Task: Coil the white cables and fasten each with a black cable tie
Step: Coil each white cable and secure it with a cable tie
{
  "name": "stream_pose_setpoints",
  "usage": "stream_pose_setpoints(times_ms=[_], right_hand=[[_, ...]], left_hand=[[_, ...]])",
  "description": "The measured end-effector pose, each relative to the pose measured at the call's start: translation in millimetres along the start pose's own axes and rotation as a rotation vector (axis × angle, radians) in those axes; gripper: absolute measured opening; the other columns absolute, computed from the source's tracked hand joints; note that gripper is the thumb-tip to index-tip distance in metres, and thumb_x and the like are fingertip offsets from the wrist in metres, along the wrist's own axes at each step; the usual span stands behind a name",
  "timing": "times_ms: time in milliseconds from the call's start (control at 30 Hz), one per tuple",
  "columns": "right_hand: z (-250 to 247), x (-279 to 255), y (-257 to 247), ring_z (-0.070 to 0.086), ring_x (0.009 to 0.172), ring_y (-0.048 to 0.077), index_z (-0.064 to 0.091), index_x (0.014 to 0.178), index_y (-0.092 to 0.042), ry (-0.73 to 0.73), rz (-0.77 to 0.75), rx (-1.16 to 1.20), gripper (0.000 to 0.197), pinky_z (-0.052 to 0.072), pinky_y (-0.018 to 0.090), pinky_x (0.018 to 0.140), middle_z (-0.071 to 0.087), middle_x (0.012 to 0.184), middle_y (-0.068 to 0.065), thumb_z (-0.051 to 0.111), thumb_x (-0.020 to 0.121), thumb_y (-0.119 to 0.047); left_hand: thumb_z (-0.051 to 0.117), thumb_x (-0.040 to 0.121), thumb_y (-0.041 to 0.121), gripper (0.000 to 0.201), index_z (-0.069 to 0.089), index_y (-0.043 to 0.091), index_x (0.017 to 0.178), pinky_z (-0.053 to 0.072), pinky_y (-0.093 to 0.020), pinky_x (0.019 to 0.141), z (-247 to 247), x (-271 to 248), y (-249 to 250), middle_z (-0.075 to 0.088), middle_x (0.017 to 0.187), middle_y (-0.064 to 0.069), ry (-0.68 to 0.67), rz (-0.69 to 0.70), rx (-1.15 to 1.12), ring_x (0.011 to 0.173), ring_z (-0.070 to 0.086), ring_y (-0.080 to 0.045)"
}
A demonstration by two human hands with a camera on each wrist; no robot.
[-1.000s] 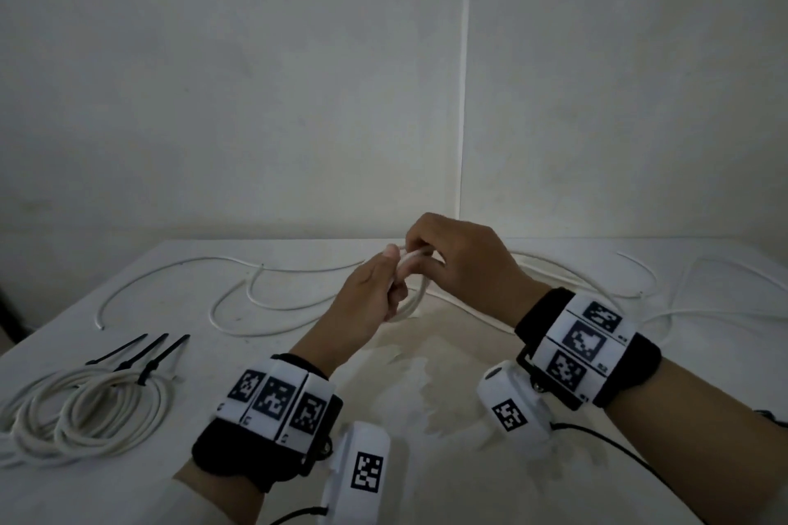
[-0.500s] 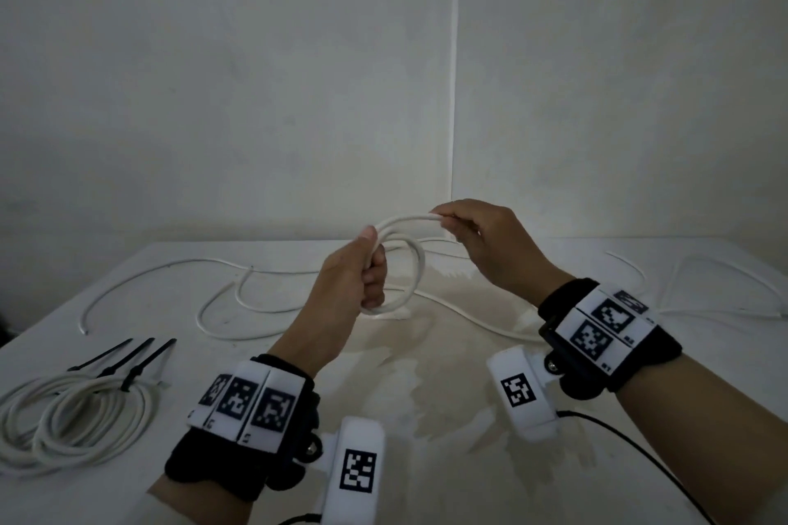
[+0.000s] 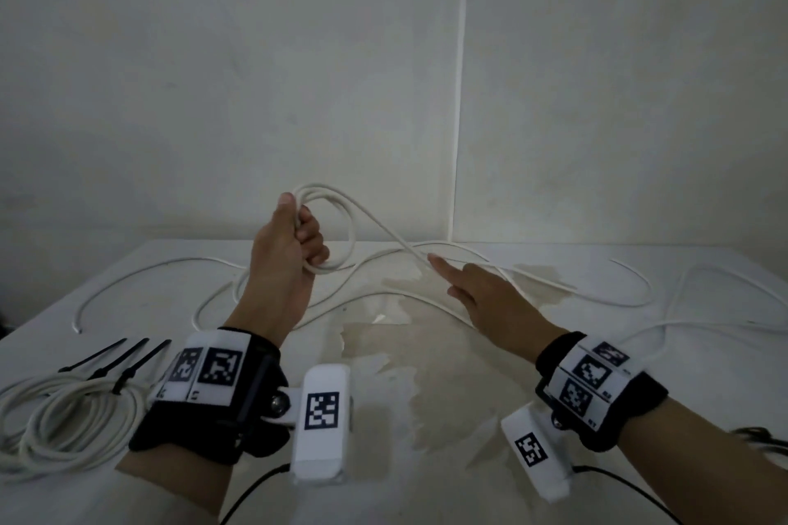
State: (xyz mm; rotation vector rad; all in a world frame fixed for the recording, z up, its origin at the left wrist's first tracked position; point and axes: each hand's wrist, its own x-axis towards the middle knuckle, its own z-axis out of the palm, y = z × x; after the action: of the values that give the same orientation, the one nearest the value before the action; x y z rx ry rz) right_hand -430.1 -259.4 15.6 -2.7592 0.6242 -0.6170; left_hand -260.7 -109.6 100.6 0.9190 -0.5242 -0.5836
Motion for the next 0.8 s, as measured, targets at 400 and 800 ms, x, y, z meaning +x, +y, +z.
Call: stream_pose_setpoints(times_ms=[400, 800], right_hand=[[2, -1, -43, 0.048, 0.043, 0.018, 0.068, 0.083, -0.013, 0.312, -0.497, -0.309, 0.026, 0.027, 0.018, 0.039, 0.054, 0.062, 0.001, 0.043, 0.084, -0.019], [-33, 0, -89, 0.048, 0.054, 0.017, 0.067, 0.079, -0.011, 0.494, -0.630, -0.176, 0.026, 0.037, 0.027, 0.044, 0.056, 0.066, 0.001, 0.046, 0.091, -0.021]], left_hand=[[0.029, 0.098, 0.025, 0.033, 0.034, 0.019, 0.066, 0.024, -0.021, 0.048, 2, 6, 4, 0.032, 0.044, 0.012, 0.066, 0.125, 0.345, 0.038, 0.026, -0.004], [0.026, 0.101, 0.026, 0.035, 0.041, 0.011, 0.074, 0.034, -0.010, 0.054, 2, -28, -38, 0.039, 0.068, -0.001, -0.284, 0.216, 0.750, 0.055, 0.038, -0.001]])
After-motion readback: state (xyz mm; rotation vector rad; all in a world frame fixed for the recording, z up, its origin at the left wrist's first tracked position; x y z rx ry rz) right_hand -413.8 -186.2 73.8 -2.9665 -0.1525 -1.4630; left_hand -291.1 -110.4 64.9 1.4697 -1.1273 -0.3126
